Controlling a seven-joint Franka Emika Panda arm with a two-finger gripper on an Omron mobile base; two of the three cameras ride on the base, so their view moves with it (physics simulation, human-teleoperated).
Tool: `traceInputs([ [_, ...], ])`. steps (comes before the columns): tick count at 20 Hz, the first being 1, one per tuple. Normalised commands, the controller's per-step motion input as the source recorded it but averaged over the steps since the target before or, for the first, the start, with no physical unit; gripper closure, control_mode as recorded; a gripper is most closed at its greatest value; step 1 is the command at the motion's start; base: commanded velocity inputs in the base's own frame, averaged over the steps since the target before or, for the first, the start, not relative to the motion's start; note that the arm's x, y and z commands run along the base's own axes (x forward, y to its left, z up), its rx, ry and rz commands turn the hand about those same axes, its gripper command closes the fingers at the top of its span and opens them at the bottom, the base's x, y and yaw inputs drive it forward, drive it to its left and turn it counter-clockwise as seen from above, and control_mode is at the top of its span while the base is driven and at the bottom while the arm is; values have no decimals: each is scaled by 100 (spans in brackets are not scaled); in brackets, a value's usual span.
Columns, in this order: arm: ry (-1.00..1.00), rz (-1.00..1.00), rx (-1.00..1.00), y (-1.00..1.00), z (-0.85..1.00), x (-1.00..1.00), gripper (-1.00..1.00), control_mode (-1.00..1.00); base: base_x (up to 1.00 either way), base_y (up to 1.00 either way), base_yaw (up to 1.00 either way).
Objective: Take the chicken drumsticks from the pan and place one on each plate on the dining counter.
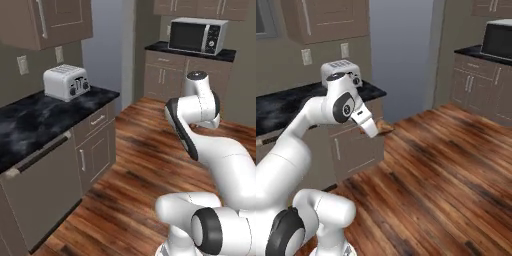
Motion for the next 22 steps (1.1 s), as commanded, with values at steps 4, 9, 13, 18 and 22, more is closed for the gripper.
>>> traceInputs([
  [4, 0, 0, 0, 0, 0, 0, 100, 100, 88, -18, -62],
  [9, 0, 0, 0, 0, 0, 0, 100, 100, 93, -1, -64],
  [13, 0, 0, 0, 0, 0, 0, 100, 100, 100, 0, -55],
  [18, 0, 0, 0, 0, 0, 0, 100, 100, 100, 14, -56],
  [22, 0, 0, 0, 0, 0, 0, 100, 100, 92, 51, -73],
])
